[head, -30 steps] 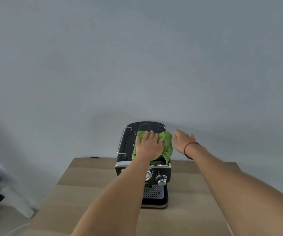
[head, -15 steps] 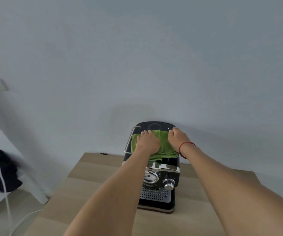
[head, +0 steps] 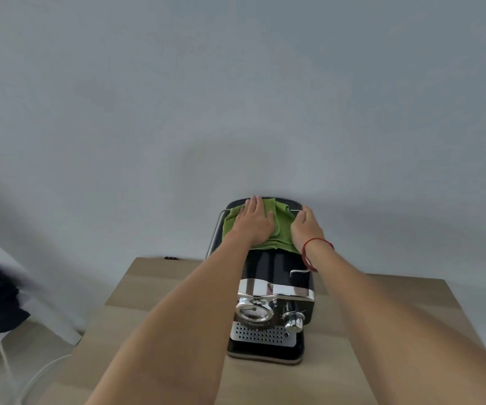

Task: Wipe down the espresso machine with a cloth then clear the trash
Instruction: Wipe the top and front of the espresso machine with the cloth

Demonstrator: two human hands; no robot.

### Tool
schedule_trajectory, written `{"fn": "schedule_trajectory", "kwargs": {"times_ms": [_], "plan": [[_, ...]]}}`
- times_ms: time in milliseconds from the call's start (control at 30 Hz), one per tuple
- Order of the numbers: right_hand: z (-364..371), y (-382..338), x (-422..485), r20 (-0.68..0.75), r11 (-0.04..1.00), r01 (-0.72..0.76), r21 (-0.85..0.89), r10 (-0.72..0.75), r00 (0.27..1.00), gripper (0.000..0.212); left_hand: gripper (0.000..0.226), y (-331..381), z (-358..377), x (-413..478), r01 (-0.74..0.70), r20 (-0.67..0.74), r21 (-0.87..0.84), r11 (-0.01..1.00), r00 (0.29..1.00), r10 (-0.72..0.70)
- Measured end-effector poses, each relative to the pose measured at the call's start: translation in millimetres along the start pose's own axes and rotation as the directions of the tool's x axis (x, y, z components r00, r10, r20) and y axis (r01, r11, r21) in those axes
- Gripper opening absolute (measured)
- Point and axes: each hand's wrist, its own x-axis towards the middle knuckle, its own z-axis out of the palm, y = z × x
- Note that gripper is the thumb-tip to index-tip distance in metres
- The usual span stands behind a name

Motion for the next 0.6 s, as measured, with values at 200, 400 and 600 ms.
{"fn": "schedule_trajectory", "kwargs": {"times_ms": [200, 400, 600], "plan": [[5, 6, 7, -0.040, 0.997, -0.082, -0.004, 0.082, 0.996, 0.046, 0.060, 14, -3, 30, 0.068, -0.015, 0.030, 0.997, 0.998, -0.067], [6, 6, 12, -0.039, 0.989, -0.102, -0.106, 0.098, 0.994, 0.047, 0.054, 12, 3, 31, -0.005, -0.040, 0.109, 0.994, 0.999, 0.009], [0, -2, 6, -0.031, 0.985, -0.128, -0.119, 0.125, 0.992, 0.051, 0.057, 13, 7, -13, -0.050, -0.040, 0.141, 0.989, 0.998, 0.056]]}}
